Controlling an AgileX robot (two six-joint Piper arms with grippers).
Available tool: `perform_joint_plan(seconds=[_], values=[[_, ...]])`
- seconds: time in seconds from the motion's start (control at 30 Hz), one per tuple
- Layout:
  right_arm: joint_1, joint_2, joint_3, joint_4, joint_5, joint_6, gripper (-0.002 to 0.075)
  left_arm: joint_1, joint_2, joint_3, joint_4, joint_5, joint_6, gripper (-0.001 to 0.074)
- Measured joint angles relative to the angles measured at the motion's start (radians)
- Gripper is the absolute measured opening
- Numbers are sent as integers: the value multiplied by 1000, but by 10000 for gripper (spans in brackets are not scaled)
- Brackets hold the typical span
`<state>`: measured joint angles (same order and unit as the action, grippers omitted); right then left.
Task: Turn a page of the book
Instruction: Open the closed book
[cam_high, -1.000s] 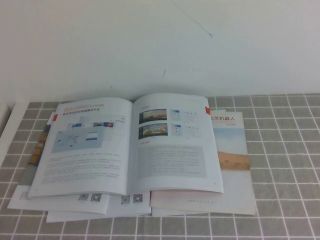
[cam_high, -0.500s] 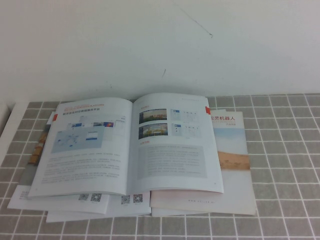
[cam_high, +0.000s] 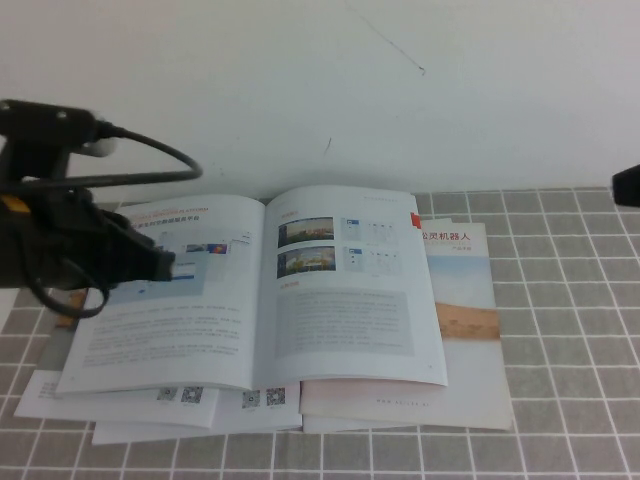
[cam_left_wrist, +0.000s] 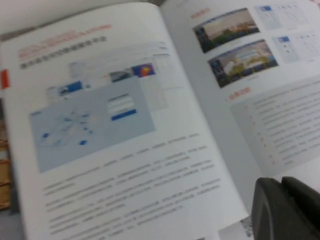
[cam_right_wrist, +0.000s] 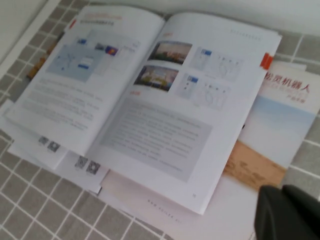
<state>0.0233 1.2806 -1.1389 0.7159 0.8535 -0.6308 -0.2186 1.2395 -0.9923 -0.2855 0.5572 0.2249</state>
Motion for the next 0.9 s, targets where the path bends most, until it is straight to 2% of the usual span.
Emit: perform_joint_plan(seconds=[0.2,0.33,0.43,0.5,0.57,0.63,0.73,0.9], values=[[93,146,2,51,-38,-136,-3,71,232,-113,-353,117,283,-4],[202,211,9,69,-106,-163,9,114,346,-191,-431,169,361,-4],[245,292,9,75,-135,-158,78,123,411,-223,-440,183,413,-4],[249,353,9,79,-153,-148,149,123,445,-225,-441,188,431,-4],[249,428,9,100,-164,-141,260,123,475,-225,-442,188,436,-4],[249,479,9,114,-177,-141,327,123,508,-226,-442,190,438,-4],[249,560,9,183,-206,-195,367,123,562,-231,-435,185,442,-4],[249,630,9,355,-247,-347,379,123,633,-233,-410,142,442,-4]])
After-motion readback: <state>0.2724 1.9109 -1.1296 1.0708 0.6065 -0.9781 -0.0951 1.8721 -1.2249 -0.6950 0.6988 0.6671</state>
